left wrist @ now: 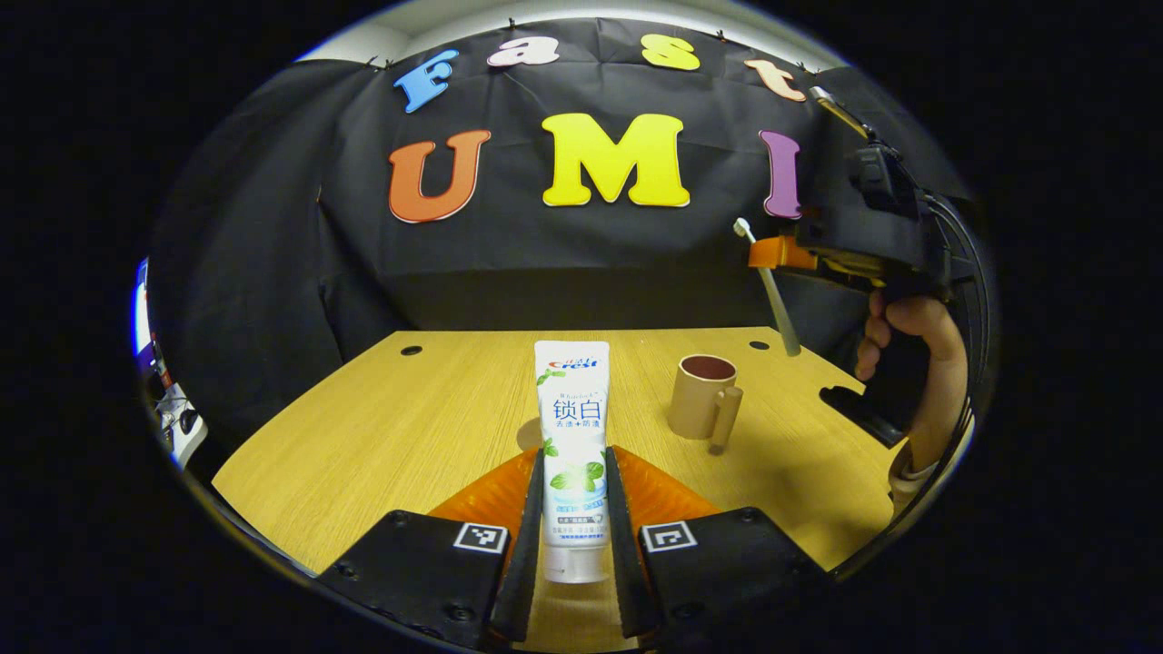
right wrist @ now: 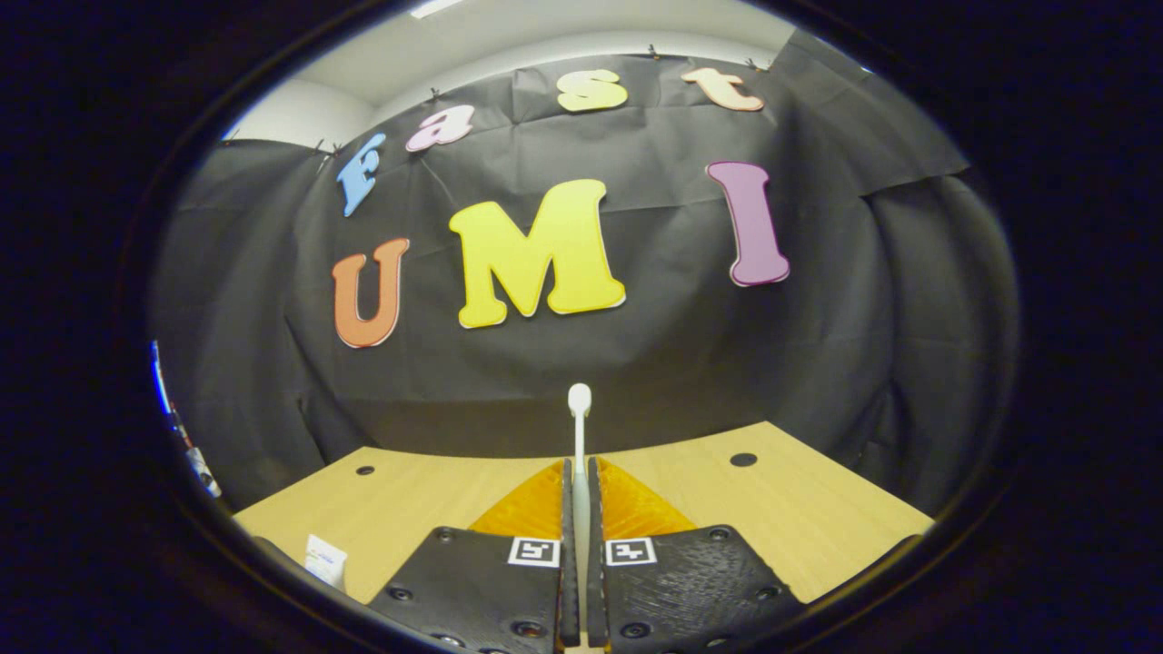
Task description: Put the toothbrush and toothpaste on the desktop into the cup, then pick up the cup and place it on the coaster on the desktop.
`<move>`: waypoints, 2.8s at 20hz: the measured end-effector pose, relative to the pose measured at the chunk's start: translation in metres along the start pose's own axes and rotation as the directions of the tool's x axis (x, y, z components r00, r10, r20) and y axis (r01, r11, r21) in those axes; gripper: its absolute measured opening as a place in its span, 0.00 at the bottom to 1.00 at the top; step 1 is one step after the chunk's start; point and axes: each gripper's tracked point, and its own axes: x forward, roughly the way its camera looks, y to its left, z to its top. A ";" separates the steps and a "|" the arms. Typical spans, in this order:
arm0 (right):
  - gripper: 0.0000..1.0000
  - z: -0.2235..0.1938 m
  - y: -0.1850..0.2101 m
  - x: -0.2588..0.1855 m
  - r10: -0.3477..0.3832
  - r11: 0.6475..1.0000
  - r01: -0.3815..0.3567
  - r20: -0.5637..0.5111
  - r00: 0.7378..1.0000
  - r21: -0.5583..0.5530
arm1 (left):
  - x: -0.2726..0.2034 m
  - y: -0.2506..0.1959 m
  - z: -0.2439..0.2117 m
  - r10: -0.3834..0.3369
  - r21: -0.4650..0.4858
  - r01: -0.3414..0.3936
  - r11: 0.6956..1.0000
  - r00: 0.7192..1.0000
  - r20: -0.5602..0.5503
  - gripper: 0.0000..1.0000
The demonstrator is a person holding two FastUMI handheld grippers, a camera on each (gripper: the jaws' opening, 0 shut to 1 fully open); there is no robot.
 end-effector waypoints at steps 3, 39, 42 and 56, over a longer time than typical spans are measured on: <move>0.04 -0.011 0.017 0.029 0.045 0.998 -0.046 -0.003 0.999 -0.036 | 0.003 0.005 0.012 0.015 -0.003 -0.015 1.000 1.000 0.019 0.39; 0.06 -0.028 0.016 0.057 0.073 0.997 -0.073 0.064 0.995 -0.002 | 0.001 0.013 0.036 0.032 -0.026 -0.030 0.999 0.995 0.090 0.39; 0.06 -0.043 0.013 0.061 0.071 0.997 -0.071 0.017 0.997 0.001 | 0.003 0.012 0.035 0.035 -0.024 -0.033 0.999 0.995 0.089 0.39; 0.97 -0.025 0.006 0.007 0.119 0.987 -0.111 0.062 0.991 -0.116 | 0.033 -0.011 0.052 0.012 0.010 -0.013 1.000 0.994 0.112 0.40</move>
